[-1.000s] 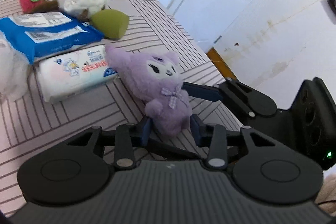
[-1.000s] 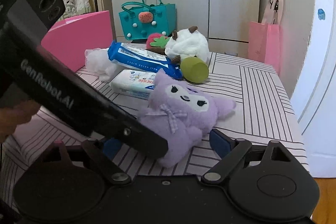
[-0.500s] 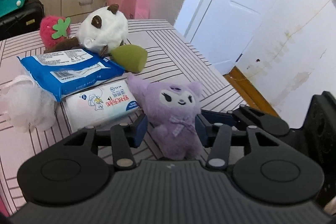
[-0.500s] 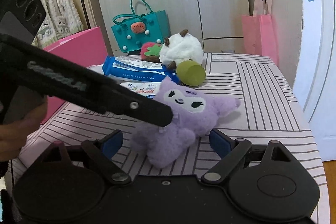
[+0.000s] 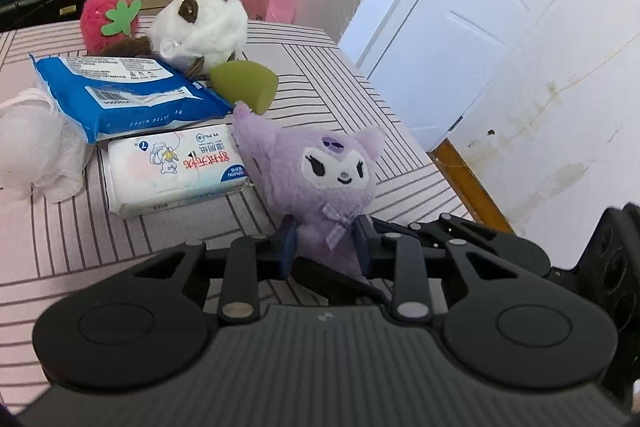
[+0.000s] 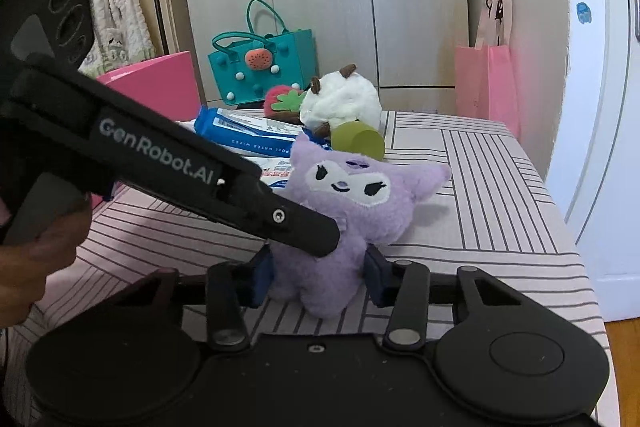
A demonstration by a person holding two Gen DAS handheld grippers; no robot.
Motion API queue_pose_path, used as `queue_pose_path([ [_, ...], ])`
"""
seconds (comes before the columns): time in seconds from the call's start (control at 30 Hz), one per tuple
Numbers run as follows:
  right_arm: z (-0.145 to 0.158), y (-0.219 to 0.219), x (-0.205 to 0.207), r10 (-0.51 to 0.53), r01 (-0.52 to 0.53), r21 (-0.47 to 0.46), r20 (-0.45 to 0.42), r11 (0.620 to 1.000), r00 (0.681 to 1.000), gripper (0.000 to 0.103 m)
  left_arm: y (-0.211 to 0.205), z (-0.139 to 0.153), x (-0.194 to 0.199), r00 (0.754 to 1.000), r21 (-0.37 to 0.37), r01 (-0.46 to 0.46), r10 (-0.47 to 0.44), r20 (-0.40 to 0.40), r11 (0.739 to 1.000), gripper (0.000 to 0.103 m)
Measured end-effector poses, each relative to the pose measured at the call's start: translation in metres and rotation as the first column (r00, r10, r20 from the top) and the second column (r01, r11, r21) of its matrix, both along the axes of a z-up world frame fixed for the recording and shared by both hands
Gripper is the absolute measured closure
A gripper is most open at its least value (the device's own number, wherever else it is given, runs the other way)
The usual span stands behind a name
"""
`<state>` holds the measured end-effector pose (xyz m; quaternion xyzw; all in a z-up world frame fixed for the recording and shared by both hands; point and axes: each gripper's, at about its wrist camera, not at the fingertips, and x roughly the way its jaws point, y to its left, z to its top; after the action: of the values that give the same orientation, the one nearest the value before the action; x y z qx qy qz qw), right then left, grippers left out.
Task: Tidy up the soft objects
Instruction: 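Lift and carry the purple plush into the pink box with both tools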
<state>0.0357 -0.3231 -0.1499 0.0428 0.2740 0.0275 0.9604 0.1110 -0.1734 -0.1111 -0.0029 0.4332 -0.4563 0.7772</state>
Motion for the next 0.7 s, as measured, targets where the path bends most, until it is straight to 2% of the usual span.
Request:
queue_pose_path([
  [0.2,0.011,0.005,-0.005,0.038,-0.037,0.031,-0.037,0.999,0.999,0.053,0.014,0.011,-0.017,0.999,0.018,-0.010,0.009,0.042,1.000,0.074],
  [0.4,0.028,0.020,-0.006,0.114,-0.109,0.052,-0.105,0.993,0.988,0.052,0.042,0.019,-0.018,0.999,0.008,-0.028,0.028,-0.025,1.000,0.074],
  [0.53,0.038,0.041,-0.006,0.139,-0.135,0.032,-0.161,0.990,0.977,0.052,0.065,0.021,-0.016,0.995,-0.005,-0.052,0.051,-0.080,0.999,0.074],
  [0.7,0.049,0.066,-0.002,0.193,-0.192,0.024,-0.195,0.981,0.962,0.052,0.093,0.027,-0.016,0.992,-0.012,-0.082,0.081,-0.101,0.997,0.074],
])
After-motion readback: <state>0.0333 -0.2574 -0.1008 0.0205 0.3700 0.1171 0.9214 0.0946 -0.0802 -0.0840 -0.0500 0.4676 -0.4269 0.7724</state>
